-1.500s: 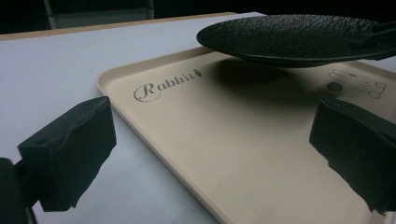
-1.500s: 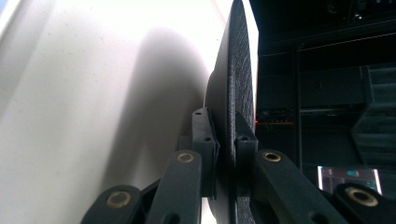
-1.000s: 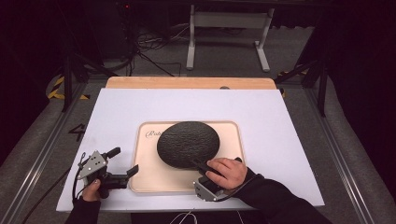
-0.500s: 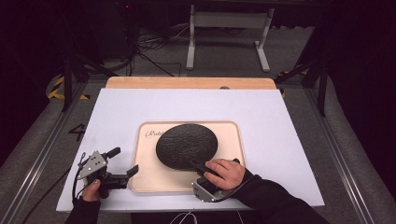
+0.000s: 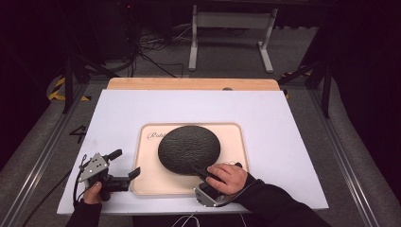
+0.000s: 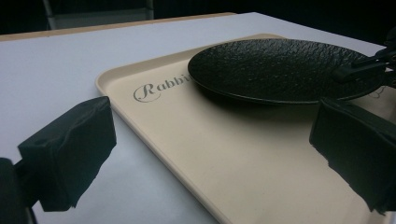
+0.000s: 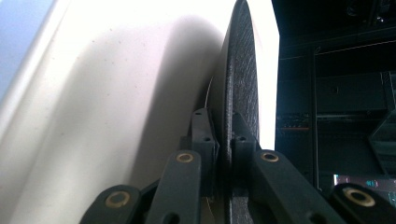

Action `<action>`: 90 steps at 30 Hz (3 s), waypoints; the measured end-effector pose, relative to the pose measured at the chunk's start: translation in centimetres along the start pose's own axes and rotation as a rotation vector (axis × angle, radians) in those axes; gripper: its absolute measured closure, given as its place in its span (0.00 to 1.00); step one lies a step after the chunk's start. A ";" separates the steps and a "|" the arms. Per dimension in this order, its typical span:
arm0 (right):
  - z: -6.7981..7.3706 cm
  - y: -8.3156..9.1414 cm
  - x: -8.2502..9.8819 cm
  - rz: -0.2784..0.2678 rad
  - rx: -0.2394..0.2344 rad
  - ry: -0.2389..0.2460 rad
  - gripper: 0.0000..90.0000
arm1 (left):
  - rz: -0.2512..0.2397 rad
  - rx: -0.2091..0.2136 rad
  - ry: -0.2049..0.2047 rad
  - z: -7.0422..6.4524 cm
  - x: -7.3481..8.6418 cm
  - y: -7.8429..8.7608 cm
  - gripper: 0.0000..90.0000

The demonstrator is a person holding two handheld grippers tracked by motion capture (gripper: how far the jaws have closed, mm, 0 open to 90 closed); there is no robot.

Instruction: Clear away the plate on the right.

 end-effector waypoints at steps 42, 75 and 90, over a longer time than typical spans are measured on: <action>1.2 0.4 -0.4 -0.029 -0.091 -0.032 0.71 | 0.002 0.006 -0.006 0.0 0.0 0.0 0.01; -5.6 3.2 1.2 -0.215 -0.050 -0.684 0.32 | 0.000 0.002 0.000 0.0 0.0 0.0 0.01; -8.7 4.3 5.5 -0.194 -0.013 -1.131 0.12 | -0.001 0.000 0.002 0.0 0.0 0.0 0.01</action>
Point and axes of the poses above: each handheld gripper's, and its own axes: y roughly backward along the jaws, x roughly out of its underside, z roughly to its left, the point moved 5 cm from there along -y, roughly forward along the jaws, and after that the axes turned 12 degrees about x, right-handed, at the moved point
